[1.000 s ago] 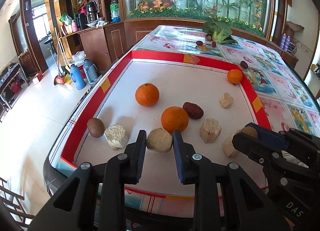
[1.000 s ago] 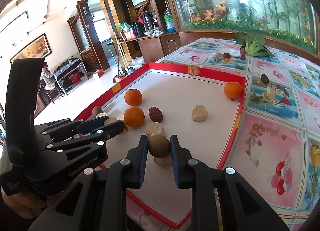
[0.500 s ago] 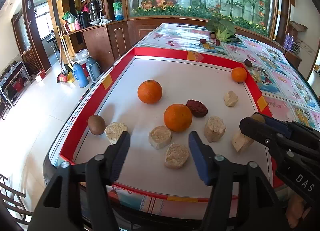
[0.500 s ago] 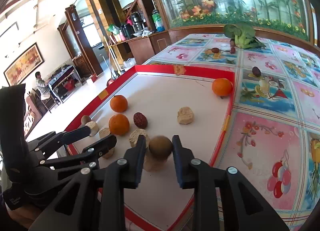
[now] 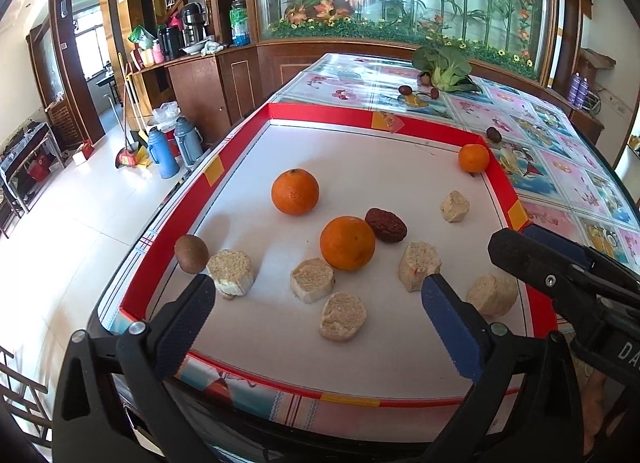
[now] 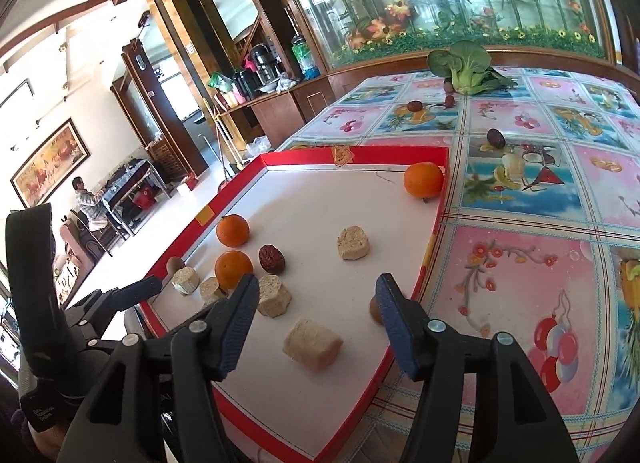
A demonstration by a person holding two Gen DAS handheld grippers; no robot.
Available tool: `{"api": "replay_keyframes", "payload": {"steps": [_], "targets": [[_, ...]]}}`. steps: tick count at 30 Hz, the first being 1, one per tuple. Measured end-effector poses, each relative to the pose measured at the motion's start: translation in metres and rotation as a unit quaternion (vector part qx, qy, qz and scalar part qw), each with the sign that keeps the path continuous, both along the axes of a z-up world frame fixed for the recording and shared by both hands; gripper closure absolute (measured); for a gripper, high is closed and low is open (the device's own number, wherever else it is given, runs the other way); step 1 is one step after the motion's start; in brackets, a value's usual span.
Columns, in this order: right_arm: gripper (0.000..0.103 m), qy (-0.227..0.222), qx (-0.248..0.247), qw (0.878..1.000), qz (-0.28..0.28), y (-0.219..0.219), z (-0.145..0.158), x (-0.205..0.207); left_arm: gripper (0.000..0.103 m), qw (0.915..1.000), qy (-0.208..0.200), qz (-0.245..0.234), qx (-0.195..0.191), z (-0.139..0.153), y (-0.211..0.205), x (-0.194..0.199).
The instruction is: Organize fruits
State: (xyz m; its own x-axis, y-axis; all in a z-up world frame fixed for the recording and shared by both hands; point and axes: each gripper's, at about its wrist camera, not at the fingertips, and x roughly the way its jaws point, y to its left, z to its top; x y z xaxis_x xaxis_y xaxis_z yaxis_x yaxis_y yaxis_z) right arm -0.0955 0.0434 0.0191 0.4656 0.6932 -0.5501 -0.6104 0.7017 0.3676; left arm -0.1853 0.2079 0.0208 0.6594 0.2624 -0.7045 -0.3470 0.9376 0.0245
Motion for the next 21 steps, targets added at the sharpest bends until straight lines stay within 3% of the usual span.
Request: {"api": "replay_keyframes", "payload": {"steps": [7,13,21], "targets": [[0.038,0.007,0.013,1.000,0.002,-0.003,0.000,0.003,0.000,0.9998,0.007,0.011,0.013,0.000,-0.004,0.006],[0.038,0.015,0.035,0.999,-0.002,-0.011,0.001,0.005,0.000,0.9996,-0.014,0.020,0.016,0.009,-0.008,0.004],[0.036,0.023,0.054,0.998,-0.009,-0.017,0.001,0.007,0.000,0.9967,-0.052,-0.018,0.059,0.025,-0.029,-0.007]]}}
